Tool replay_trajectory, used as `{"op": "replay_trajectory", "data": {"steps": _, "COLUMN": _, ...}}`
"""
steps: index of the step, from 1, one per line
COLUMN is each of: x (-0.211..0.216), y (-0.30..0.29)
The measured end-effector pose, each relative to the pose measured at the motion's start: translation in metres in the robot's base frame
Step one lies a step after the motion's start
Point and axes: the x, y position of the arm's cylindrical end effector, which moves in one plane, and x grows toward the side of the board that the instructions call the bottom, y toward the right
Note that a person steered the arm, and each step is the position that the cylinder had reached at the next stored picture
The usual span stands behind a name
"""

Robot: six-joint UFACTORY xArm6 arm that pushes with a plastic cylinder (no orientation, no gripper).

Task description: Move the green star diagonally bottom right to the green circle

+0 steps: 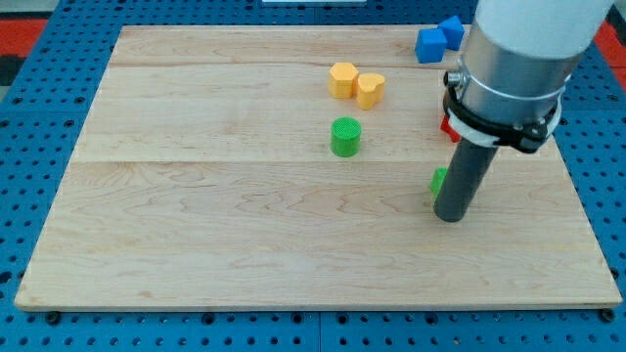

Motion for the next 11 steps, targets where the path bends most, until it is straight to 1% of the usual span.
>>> {"op": "replay_trajectory", "data": {"steps": 1, "x": -0.010, "y": -0.011}}
{"op": "replay_trajectory", "data": {"steps": 3, "x": -0.006, "y": 0.057}}
{"op": "replay_trajectory", "data": {"steps": 4, "x": -0.017, "y": 0.060}}
{"op": "replay_trajectory", "data": {"steps": 5, "x": -0.033, "y": 0.052}}
{"op": "replay_trajectory", "data": {"steps": 6, "x": -0.045, "y": 0.019}}
{"op": "replay_trajectory", "data": {"steps": 7, "x": -0.047, "y": -0.018}}
{"op": "replay_trajectory", "data": {"steps": 8, "x": -0.047, "y": -0.040}}
{"op": "replay_trajectory", "data": {"steps": 9, "x": -0.046, "y": -0.045}}
{"op": "replay_trajectory", "data": {"steps": 10, "x": -0.038, "y": -0.012}}
{"op": "replay_trajectory", "data": {"steps": 11, "x": -0.048, "y": -0.005}}
